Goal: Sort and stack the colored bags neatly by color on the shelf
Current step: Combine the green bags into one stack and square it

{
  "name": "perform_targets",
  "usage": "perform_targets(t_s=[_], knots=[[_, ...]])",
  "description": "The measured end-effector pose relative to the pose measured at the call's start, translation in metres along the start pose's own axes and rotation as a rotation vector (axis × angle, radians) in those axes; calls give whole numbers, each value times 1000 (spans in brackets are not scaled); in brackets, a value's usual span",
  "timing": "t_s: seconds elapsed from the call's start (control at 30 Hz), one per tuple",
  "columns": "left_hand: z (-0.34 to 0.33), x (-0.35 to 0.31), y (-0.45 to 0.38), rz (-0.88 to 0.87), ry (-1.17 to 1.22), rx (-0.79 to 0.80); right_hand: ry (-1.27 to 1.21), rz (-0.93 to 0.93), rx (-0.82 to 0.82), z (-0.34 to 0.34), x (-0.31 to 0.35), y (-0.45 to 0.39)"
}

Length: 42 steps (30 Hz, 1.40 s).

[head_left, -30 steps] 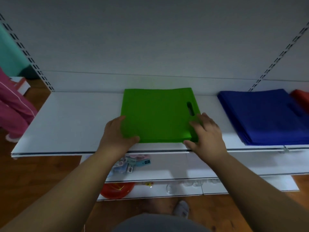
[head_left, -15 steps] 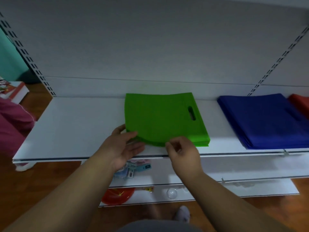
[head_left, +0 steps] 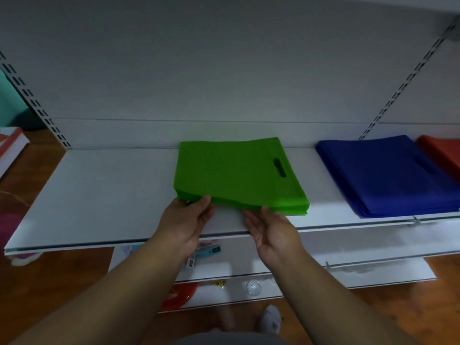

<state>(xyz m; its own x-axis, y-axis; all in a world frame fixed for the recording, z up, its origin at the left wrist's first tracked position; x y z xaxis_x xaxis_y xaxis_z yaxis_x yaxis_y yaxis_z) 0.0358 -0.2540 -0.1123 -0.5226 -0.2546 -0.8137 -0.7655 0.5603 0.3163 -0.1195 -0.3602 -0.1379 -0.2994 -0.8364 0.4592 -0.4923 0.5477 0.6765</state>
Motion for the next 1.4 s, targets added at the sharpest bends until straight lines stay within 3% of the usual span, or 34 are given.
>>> perform_targets(t_s=[0.27, 0.43, 0.7, 1.0, 1.1, 1.23, 1.33, 1.4], knots=[[-4, 2, -3, -79, -60, 68, 293, 258, -59, 17, 44, 4], [-5, 7, -6, -99, -98, 78, 267, 255, -72, 16, 47, 6], [2, 9, -11, -147, -268, 97, 231, 201, -251, 24, 56, -1], [39, -17, -10, -231, -547, -134, 493, 434, -589, 49, 94, 18], [39, -25, -8, -257, -657, -118, 609, 397, -527, 48, 101, 14], [41, -23, -15, -186, -686, -28, 471, 185, -322, 43, 99, 3], [42, -19, -19, -113, -606, 24, 415, 70, -195, 40, 100, 3], [42, -17, -19, -53, -490, 8, 508, 36, -159, 38, 101, 0]])
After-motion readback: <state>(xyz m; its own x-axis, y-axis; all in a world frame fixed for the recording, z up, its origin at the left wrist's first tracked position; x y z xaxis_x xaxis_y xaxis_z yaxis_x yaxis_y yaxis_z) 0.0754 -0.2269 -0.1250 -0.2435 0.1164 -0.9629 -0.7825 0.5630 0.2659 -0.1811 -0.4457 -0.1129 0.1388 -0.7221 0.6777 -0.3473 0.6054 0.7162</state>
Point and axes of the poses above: each hand's wrist, its own y-axis away from the middle knuckle, its own z-axis out of the back of the hand, x = y × z, the point moved 7 cm from there along -y, towards the middle knuckle, and after that the axes turned 12 degrees about -z, right-handed, at the moved point
